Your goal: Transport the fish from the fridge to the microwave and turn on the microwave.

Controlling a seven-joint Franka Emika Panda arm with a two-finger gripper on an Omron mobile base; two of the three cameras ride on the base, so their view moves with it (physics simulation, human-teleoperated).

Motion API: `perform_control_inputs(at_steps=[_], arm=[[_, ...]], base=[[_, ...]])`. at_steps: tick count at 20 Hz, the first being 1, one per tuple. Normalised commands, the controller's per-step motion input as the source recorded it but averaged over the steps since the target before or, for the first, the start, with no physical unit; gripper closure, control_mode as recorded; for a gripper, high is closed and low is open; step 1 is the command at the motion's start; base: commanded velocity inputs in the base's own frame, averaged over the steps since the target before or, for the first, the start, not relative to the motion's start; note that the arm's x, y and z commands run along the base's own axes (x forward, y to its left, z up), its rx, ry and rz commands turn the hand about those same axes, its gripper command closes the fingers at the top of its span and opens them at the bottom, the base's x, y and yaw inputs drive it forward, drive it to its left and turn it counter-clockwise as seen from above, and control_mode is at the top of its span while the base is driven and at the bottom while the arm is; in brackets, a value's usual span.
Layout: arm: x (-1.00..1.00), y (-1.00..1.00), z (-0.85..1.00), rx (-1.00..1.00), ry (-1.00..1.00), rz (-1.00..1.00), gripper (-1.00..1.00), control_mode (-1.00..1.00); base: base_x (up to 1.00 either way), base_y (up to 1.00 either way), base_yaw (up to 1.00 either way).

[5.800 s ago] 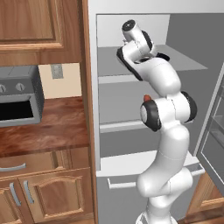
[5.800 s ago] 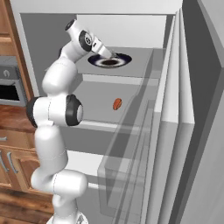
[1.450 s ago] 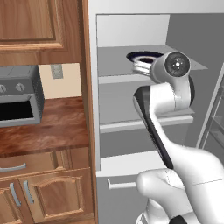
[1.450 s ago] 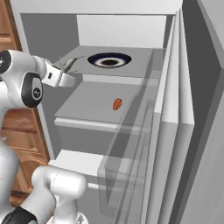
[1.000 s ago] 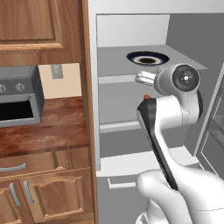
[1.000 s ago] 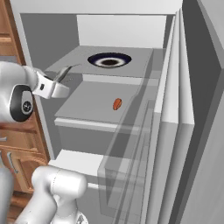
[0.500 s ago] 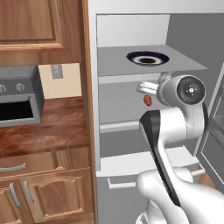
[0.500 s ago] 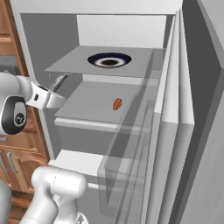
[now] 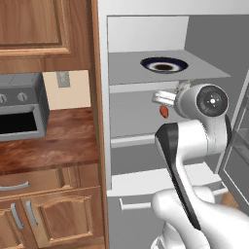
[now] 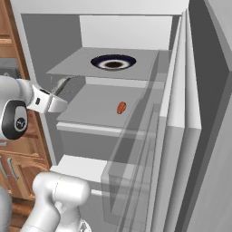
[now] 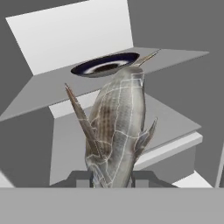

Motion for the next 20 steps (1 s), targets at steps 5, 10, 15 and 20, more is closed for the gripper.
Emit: perform_control_inputs(at_steps=[5, 10, 15, 20], arm=[[-0.03, 0.0, 0.0, 0.0, 0.02, 0.0, 1.0, 1.0], [0.0, 0.0, 0.0, 0.0, 0.0, 0.0, 1.0, 1.0], [0.0, 0.0, 0.0, 0.0, 0.0, 0.0, 1.0, 1.0], [0.0, 0.0, 0.0, 0.0, 0.0, 0.0, 1.0, 1.0]], base=[[-0.05, 0.0, 0.0], [-0.47, 0.03, 0.0], [-0.53, 0.05, 0.0], [-0.52, 0.18, 0.12]])
